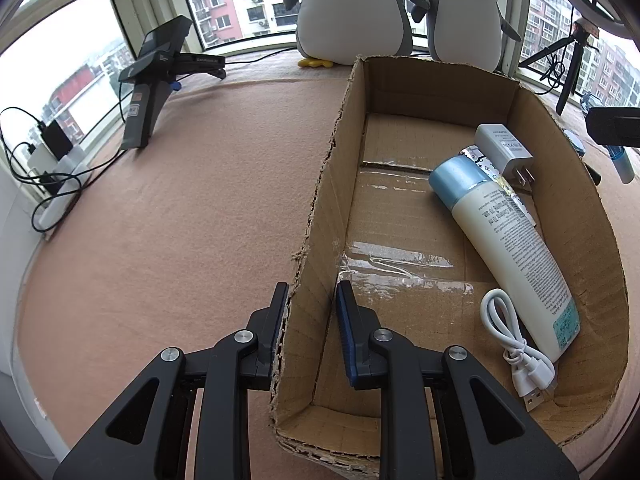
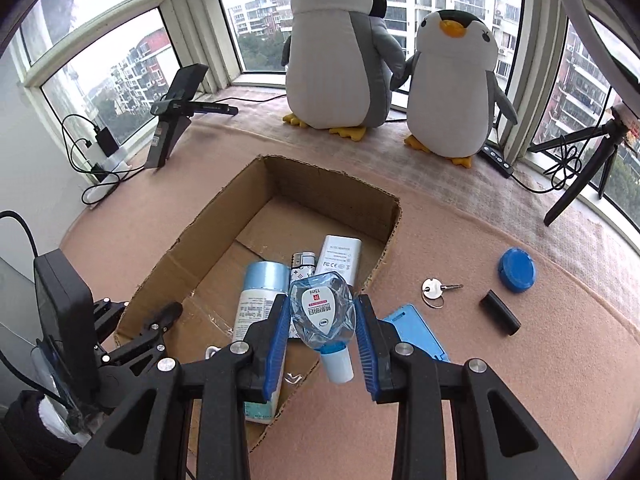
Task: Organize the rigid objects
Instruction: 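Carry the sanitizer bottle into the box and release it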
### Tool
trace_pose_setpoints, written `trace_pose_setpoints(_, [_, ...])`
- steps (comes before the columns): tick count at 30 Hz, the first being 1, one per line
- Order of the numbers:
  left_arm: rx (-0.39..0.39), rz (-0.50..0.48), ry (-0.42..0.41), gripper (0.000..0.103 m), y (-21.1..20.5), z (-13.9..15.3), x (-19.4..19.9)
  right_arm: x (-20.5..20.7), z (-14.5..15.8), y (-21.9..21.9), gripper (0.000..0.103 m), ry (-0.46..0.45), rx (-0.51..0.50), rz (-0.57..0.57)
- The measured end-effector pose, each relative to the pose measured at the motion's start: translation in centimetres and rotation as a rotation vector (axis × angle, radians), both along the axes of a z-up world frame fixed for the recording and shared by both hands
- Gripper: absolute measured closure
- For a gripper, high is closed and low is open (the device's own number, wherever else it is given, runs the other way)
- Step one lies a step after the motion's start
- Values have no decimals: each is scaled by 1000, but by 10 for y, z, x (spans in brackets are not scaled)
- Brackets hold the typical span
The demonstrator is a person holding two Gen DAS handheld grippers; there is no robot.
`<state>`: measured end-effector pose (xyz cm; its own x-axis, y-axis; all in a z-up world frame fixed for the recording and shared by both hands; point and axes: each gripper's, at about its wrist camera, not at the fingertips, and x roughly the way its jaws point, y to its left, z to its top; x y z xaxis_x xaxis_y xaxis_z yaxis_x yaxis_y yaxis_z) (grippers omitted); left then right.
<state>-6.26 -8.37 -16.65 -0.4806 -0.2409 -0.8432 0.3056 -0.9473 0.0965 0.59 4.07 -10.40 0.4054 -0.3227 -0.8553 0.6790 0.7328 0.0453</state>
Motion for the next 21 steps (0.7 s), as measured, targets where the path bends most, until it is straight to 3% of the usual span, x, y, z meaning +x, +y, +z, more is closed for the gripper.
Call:
trace_pose_setpoints(10, [5,2,4,83,0,0,0,57,-23,11,74,-8,74,89])
trace_pose_setpoints(17, [8,3,6,83,0,-1,1,67,-32,7,73,-17,105,93])
trace_pose_setpoints(18, [8,3,6,83,0,-1,1,67,-31,6,72,-20,104,94])
trace_pose_setpoints(21, [8,4,6,83,0,-1,1,66,-31,5,52,-27,110,93])
